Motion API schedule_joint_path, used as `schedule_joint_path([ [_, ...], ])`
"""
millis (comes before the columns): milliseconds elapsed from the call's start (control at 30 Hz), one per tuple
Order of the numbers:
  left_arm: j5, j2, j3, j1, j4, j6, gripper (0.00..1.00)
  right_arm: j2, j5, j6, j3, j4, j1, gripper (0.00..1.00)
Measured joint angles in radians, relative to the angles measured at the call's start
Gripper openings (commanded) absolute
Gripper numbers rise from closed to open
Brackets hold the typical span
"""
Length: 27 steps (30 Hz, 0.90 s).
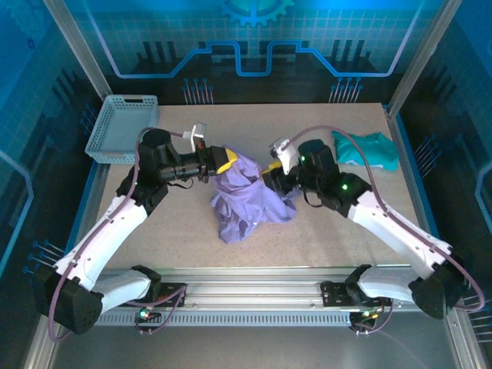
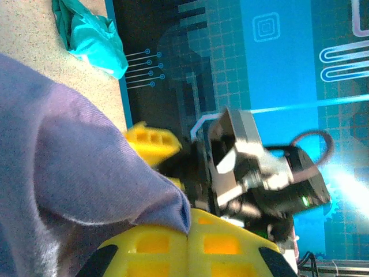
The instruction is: Fold the inside-out t-shirt
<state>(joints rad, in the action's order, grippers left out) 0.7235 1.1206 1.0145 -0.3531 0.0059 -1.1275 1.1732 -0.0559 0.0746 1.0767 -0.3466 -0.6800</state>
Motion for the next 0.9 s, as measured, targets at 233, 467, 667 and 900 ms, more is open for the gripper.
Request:
schedule_joint_path([
  [233,0.000,0.001,0.000,0.000,-0.001,0.003,0.00,-0.136,0.081,-0.129,-0.082,0.089,-0.142,0.38],
  [467,0.000,0.001,0.000,0.000,-0.002,0.004,0.00,0.014,0.110,-0.191,-0.035,0.129,-0.152,0.38],
  [667,-0.016,0.001,0.000,0.006,-0.030,0.031,0.00,0.055,0.040,-0.188,0.006,0.138,-0.127,0.05],
  [900,-0.038,0.024,0.000,0.069,-0.056,0.064,0.00,0.004,-0.360,-0.071,0.000,0.190,0.060,0.05],
])
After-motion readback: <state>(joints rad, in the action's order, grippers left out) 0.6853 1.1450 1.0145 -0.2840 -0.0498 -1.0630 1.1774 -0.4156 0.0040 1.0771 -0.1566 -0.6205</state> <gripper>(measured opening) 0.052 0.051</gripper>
